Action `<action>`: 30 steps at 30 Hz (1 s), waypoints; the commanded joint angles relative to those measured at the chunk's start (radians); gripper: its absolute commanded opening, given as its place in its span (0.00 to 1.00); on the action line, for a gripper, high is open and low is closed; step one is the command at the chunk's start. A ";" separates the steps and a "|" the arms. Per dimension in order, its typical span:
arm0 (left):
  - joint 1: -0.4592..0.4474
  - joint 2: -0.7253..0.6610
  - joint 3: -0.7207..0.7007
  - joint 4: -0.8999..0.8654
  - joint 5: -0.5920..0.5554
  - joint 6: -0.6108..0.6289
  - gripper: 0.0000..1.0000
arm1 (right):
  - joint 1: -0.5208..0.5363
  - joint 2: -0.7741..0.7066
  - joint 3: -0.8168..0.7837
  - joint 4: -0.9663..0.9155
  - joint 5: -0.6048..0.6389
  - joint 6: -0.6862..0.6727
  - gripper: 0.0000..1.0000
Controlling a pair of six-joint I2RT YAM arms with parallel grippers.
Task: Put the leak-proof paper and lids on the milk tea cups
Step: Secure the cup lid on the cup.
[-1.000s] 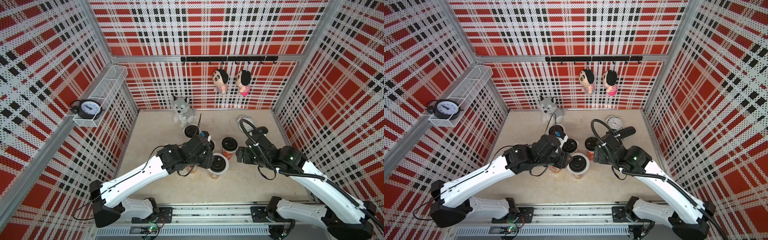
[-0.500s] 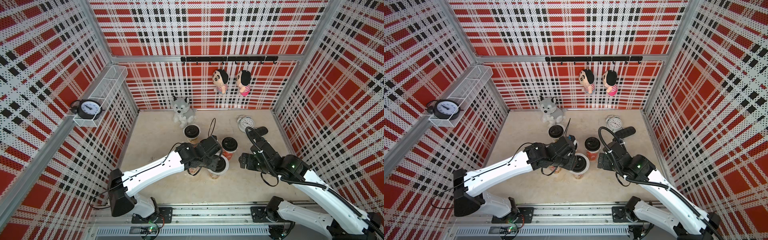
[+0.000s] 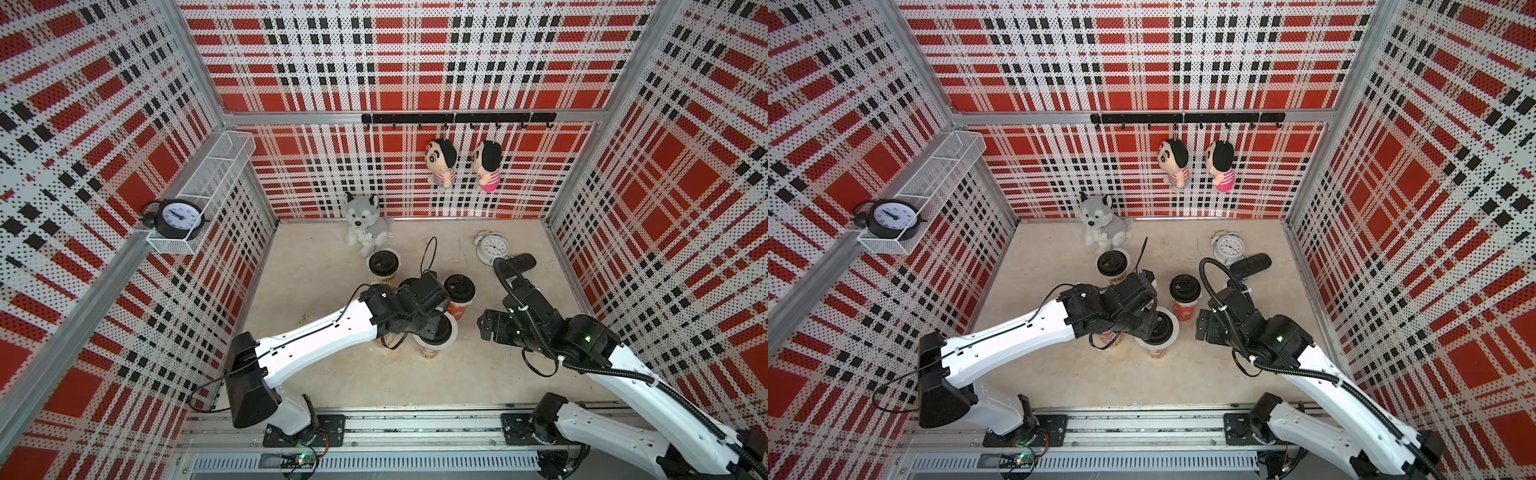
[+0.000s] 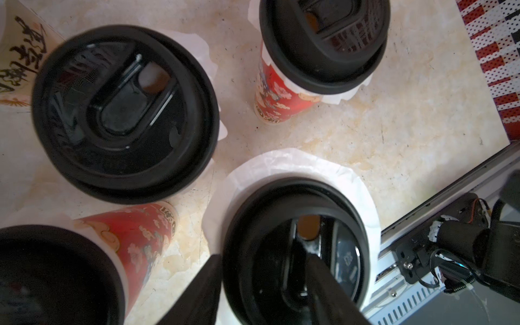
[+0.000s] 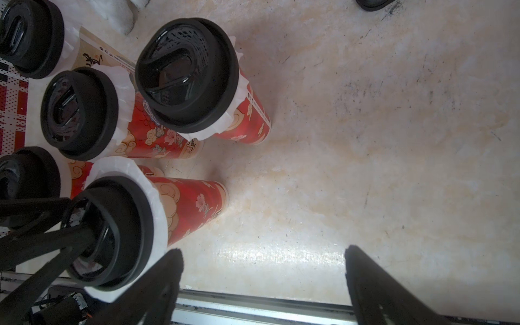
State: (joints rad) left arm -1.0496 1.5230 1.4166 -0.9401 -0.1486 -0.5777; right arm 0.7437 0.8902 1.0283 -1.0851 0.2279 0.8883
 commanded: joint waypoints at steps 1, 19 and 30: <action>0.000 0.011 0.012 0.006 -0.020 0.000 0.52 | -0.007 -0.015 -0.012 0.017 -0.003 0.014 0.93; 0.001 0.004 -0.028 -0.028 -0.051 -0.017 0.51 | -0.006 0.118 -0.045 0.159 -0.121 -0.039 0.87; 0.000 0.002 -0.033 -0.028 -0.053 -0.018 0.51 | 0.022 0.203 -0.054 0.220 -0.163 -0.048 0.84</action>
State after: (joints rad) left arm -1.0496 1.5280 1.4117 -0.9348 -0.1749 -0.5972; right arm 0.7540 1.0828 0.9886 -0.8978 0.0780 0.8486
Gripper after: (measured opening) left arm 0.513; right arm 0.839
